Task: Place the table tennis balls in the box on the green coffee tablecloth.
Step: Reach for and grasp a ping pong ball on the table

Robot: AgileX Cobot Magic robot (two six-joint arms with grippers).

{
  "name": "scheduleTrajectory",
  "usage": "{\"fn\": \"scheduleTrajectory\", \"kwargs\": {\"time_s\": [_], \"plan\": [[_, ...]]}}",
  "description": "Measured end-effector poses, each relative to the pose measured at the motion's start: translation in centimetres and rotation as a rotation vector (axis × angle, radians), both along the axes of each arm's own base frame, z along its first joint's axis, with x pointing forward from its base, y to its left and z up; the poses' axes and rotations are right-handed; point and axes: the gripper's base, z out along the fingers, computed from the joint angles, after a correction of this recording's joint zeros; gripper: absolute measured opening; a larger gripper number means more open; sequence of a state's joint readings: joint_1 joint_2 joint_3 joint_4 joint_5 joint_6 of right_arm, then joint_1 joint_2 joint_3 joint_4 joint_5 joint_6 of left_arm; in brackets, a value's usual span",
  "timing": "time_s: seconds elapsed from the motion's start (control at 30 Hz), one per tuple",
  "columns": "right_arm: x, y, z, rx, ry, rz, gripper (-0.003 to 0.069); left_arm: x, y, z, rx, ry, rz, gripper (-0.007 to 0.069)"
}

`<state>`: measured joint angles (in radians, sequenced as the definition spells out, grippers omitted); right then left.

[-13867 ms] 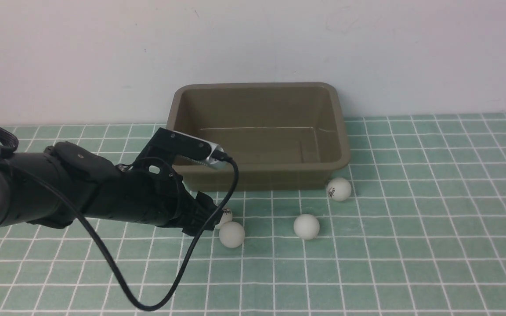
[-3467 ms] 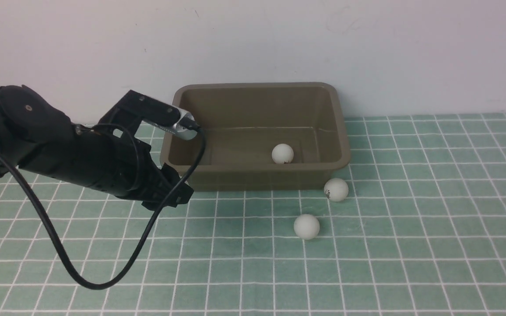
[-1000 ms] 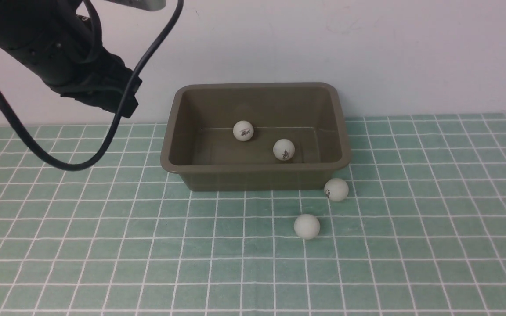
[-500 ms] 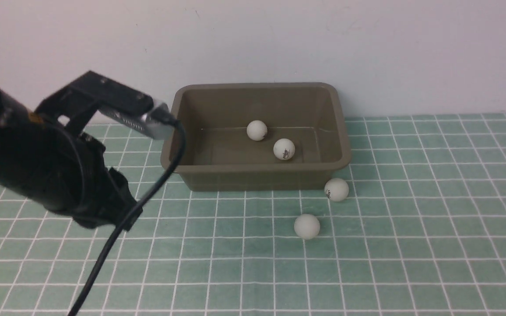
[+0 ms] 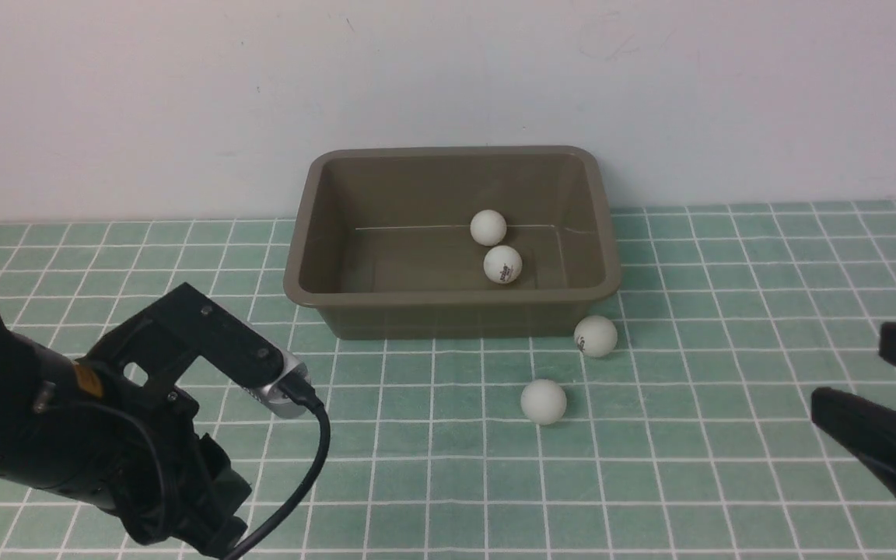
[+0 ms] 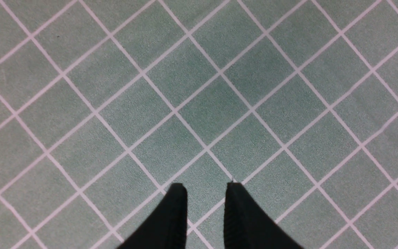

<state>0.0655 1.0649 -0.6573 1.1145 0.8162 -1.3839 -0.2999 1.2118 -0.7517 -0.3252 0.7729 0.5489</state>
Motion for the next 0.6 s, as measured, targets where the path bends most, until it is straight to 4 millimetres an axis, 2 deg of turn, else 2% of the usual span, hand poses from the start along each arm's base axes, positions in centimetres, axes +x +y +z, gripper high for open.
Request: {"fn": "scheduleTrajectory", "kwargs": {"time_s": [0.3,0.43,0.6], "plan": [[2.8,4.9,-3.9,-0.096,0.075,0.039,0.0442,0.1,-0.4,0.2,-0.049,-0.007,0.000,0.0143],[5.0,7.1,-6.0,-0.134,0.125,0.041,0.0442,0.0,-0.5,0.2,-0.052,-0.013,-0.017,0.0143],[7.9,8.6,-7.6,-0.134,0.165,0.004,0.0442,0.0,-0.5,0.2,-0.053,-0.013,-0.018,0.0143]]}}
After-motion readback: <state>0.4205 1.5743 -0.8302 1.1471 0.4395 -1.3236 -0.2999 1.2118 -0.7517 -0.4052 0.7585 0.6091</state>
